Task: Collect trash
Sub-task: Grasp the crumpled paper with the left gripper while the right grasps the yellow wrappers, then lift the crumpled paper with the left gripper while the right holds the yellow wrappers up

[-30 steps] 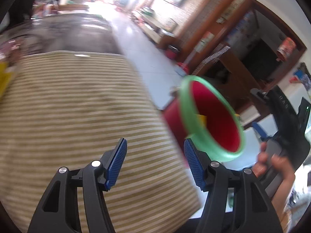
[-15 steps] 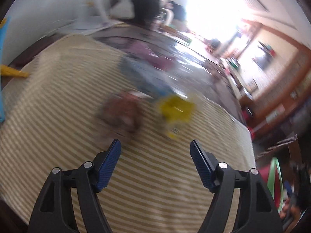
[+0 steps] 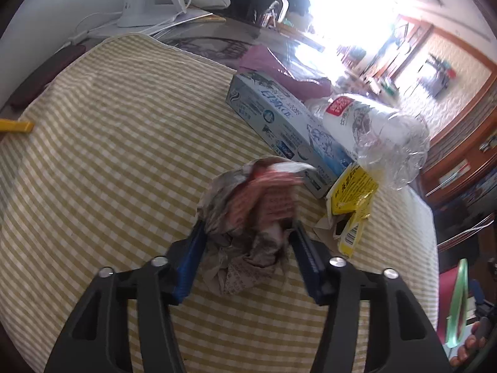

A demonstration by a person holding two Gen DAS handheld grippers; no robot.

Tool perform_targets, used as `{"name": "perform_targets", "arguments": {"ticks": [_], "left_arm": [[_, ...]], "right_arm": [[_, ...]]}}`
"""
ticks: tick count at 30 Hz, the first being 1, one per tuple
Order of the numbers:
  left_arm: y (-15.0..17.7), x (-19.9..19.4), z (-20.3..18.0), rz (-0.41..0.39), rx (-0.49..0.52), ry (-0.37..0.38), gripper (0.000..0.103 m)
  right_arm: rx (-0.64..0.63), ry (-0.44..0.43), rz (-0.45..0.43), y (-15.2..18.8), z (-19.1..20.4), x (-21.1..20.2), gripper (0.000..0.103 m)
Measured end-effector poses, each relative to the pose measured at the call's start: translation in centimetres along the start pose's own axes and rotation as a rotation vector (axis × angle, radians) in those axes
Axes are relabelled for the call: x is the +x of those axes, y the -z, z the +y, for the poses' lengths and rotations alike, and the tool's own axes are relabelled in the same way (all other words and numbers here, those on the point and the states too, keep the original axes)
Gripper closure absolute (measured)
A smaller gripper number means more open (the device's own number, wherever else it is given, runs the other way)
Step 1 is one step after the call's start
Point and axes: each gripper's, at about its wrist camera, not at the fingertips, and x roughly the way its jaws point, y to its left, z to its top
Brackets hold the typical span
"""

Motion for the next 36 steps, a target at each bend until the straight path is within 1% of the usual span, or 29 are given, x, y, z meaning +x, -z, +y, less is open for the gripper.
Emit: {"name": "perform_targets", "arguments": {"ticks": [1,2,5,7,8,10,11,12,14,16,18,20,22,24,25,27,29,30,31,32,33,34,36], "left_arm": [[0.0,-0.4,0.1,0.0,-0.002,0.014,0.06],[0.0,-0.8,0.1,0.008,-0.004,0.03,0.065],[1.0,-3.1,0.4,0.016,-0.018,0.069,0.065],[2.3,-4.8,0.9,0.015,-0.019,0.092,0.064],[2.8,-5.3,1.1,0.009,-0.014,0.092,0.064],[4.0,-6.0,2.1,-0.011,-0.003,0.052,0.064],[4.0,-5.6,2.7,-0.008,-0.018,0.038,0.064],[3.8,-5.2,3.3,0.005,-0.04,0.04,0.064],[3.4,-4.5,4.4,0.024,-0.114,0.08,0.064],[3.3,-4.1,4.7,0.025,-0.132,0.088,0.064],[3.2,-3.8,4.3,0.033,-0.116,0.081,0.063],[3.1,-3.8,4.0,0.032,-0.113,0.09,0.06],[3.0,-3.8,4.2,0.029,-0.128,0.106,0.059],[2.4,-3.5,4.4,0.023,-0.146,0.112,0.052],[2.3,-3.5,4.6,0.016,-0.159,0.113,0.043],[2.1,-3.5,5.0,-0.002,-0.187,0.119,0.041],[1.8,-3.4,5.2,-0.013,-0.203,0.119,0.035],[1.6,-3.3,5.3,-0.02,-0.212,0.119,0.035],[1.6,-3.2,5.3,-0.021,-0.216,0.119,0.035],[1.4,-2.9,5.2,-0.018,-0.215,0.12,0.035],[1.5,-2.8,5.1,-0.014,-0.211,0.124,0.035],[1.4,-2.7,5.1,-0.011,-0.206,0.127,0.035],[1.4,-2.5,4.8,-0.008,-0.188,0.127,0.036]], "right_arm": [[-0.002,-0.03,0.019,0.2,0.8,0.5,0.006],[-0.011,-0.081,0.05,0.5,2.0,1.4,0.006],[-0.074,-0.201,0.149,2.0,6.2,3.8,0.006],[-0.142,-0.234,0.192,3.2,9.1,5.3,0.006],[-0.194,-0.242,0.215,4.3,10.9,6.2,0.006],[-0.26,-0.251,0.249,5.9,13.2,7.5,0.006],[-0.281,-0.265,0.277,7.0,14.4,8.3,0.006],[-0.28,-0.281,0.293,7.5,14.7,8.6,0.006],[-0.276,-0.311,0.326,8.6,15.6,9.4,0.006],[-0.293,-0.306,0.334,8.9,16.2,9.9,0.006],[-0.287,-0.293,0.331,9.1,16.6,10.5,0.006],[-0.257,-0.309,0.34,9.0,16.9,11.0,0.006],[-0.249,-0.318,0.33,8.9,17.6,11.5,0.006],[-0.282,-0.3,0.318,8.8,18.9,12.5,0.006],[-0.296,-0.287,0.319,8.7,19.3,13.0,0.006],[-0.314,-0.266,0.342,8.9,20.3,14.3,0.005],[-0.316,-0.264,0.326,8.7,20.4,14.5,0.004],[-0.326,-0.261,0.332,8.6,20.6,14.5,0.004],[-0.343,-0.258,0.329,8.6,20.7,14.4,0.01],[-0.358,-0.257,0.327,8.6,20.8,14.3,0.012],[-0.366,-0.258,0.325,8.6,21.0,14.3,0.017],[-0.373,-0.256,0.322,8.6,21.1,14.1,0.025],[-0.378,-0.252,0.326,8.5,20.8,13.6,0.032]]}}
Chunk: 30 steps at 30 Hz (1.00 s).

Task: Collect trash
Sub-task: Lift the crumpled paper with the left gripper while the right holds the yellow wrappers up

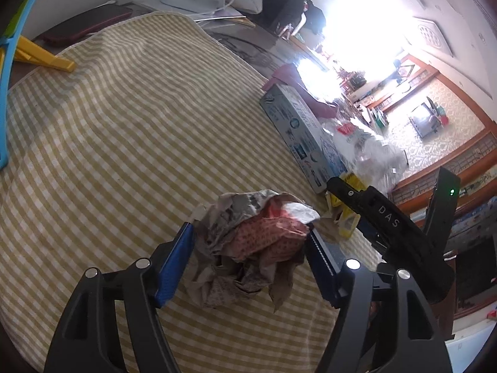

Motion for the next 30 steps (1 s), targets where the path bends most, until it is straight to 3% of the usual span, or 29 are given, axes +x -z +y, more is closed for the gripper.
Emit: {"name": "perform_targets", "arguments": {"ticks": [2,12,16,20,23,25,30], "left_arm": [[0.0,0.2,-0.3,0.002,0.015,-0.006,0.036],[0.5,-0.1,0.0,0.017,0.028,-0.01,0.042],[0.6,-0.2,0.0,0.019,0.024,-0.008,0.042],[0.8,-0.4,-0.1,0.017,0.028,-0.009,0.04],[0.9,-0.3,-0.1,0.012,0.035,-0.02,0.04],[0.9,-0.3,-0.1,0.006,0.036,-0.026,0.04],[0.8,-0.3,0.0,-0.006,0.035,-0.032,0.039]], "right_arm": [[0.011,0.011,0.011,0.2,-0.2,-0.4,0.036],[0.093,-0.037,0.101,2.0,-2.0,-3.4,0.037],[0.03,-0.006,0.153,3.3,-1.9,-4.9,0.036],[-0.084,0.099,0.157,4.9,-1.8,-5.9,0.035],[-0.075,0.075,0.151,5.6,-2.4,-5.9,0.034],[-0.05,0.059,0.15,5.8,-2.9,-5.8,0.026],[0.023,0.02,0.132,5.6,-4.2,-5.3,0.021]]}}
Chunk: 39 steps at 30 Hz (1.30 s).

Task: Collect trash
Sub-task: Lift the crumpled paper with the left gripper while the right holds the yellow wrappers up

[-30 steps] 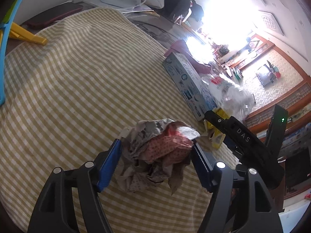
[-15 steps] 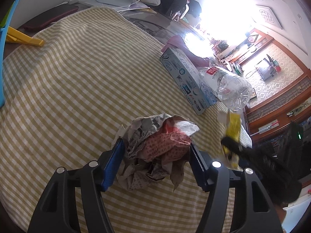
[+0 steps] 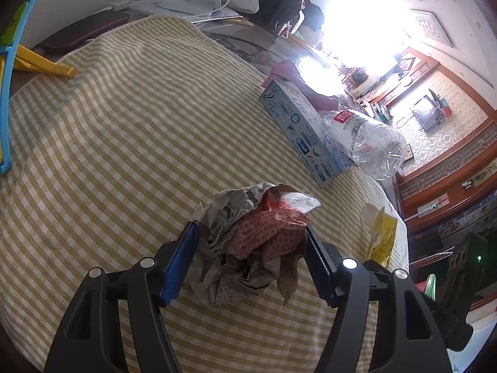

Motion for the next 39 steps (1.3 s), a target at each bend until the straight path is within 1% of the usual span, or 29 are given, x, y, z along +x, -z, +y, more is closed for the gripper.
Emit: {"name": "perform_targets", "arguments": {"ticks": [4,6,7,8,9,10,14,19,24,31,39], "left_arm": [[0.2,0.0,-0.8,-0.004,0.044,-0.008,0.042],[0.2,0.0,-1.0,-0.008,0.051,-0.01,0.042],[0.2,0.0,-1.0,-0.008,0.05,-0.01,0.044],[0.2,0.0,-0.9,-0.008,0.047,-0.01,0.049],[0.2,0.1,-0.8,-0.004,0.044,-0.008,0.051],[0.2,0.1,-0.8,-0.003,0.04,-0.007,0.051],[0.3,0.0,-0.9,-0.006,0.048,-0.005,0.054],[0.3,0.0,-1.1,-0.014,0.054,0.003,0.056],[0.3,0.0,-1.0,-0.015,0.056,0.004,0.056],[0.3,-0.3,-1.1,-0.027,0.06,0.012,0.056],[0.5,-1.0,-1.8,-0.053,0.079,0.08,0.056]], "right_arm": [[0.066,-0.039,-0.001,-0.5,-0.7,0.7,0.02],[0.077,-0.05,-0.016,-0.6,-0.8,0.7,0.019],[0.071,-0.048,-0.016,-0.7,-0.7,0.8,0.019],[0.055,-0.041,-0.016,-0.7,-0.4,0.9,0.02],[0.04,-0.032,-0.015,-0.7,-0.1,1.0,0.022],[0.022,-0.024,-0.016,-0.6,0.2,1.0,0.027],[-0.026,-0.017,-0.031,-0.3,1.3,0.8,0.029],[-0.063,-0.01,-0.067,-0.1,2.2,0.0,0.029],[-0.042,-0.02,-0.07,0.1,1.6,-0.3,0.029],[-0.045,-0.01,-0.097,0.1,1.4,-1.0,0.029],[-0.087,0.036,-0.143,0.4,1.9,-2.2,0.029]]}}
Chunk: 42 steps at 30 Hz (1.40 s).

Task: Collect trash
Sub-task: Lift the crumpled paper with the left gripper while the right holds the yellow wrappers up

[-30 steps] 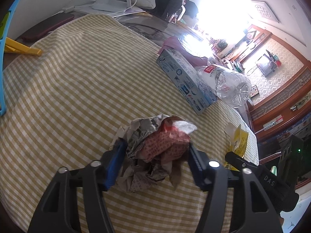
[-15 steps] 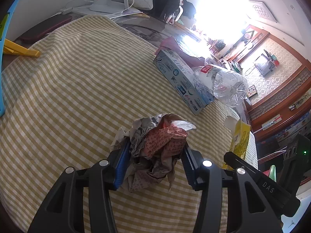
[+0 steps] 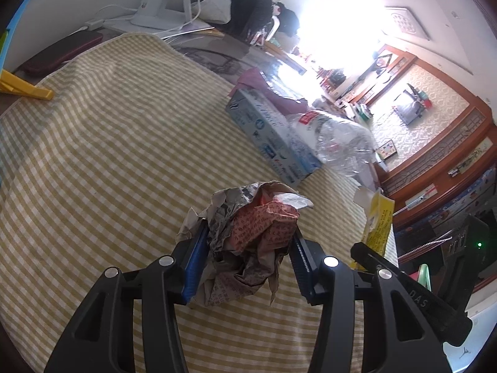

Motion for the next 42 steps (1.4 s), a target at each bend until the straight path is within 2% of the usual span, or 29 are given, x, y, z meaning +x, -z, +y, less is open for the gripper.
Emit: {"name": "perform_targets", "arguments": {"ticks": [13,32,42], "left_arm": [[0.3,0.2,-0.3,-0.004,0.014,-0.014,0.056],[0.5,1.0,-0.5,0.019,0.027,-0.015,0.056],[0.9,-0.1,-1.5,-0.003,0.071,-0.016,0.056]], "right_arm": [[0.003,0.0,-0.03,-0.1,-0.8,-1.3,0.029],[0.013,-0.004,-0.011,-0.2,-1.3,-0.6,0.029],[-0.016,0.044,-0.067,-0.2,-1.7,-2.2,0.029]]}}
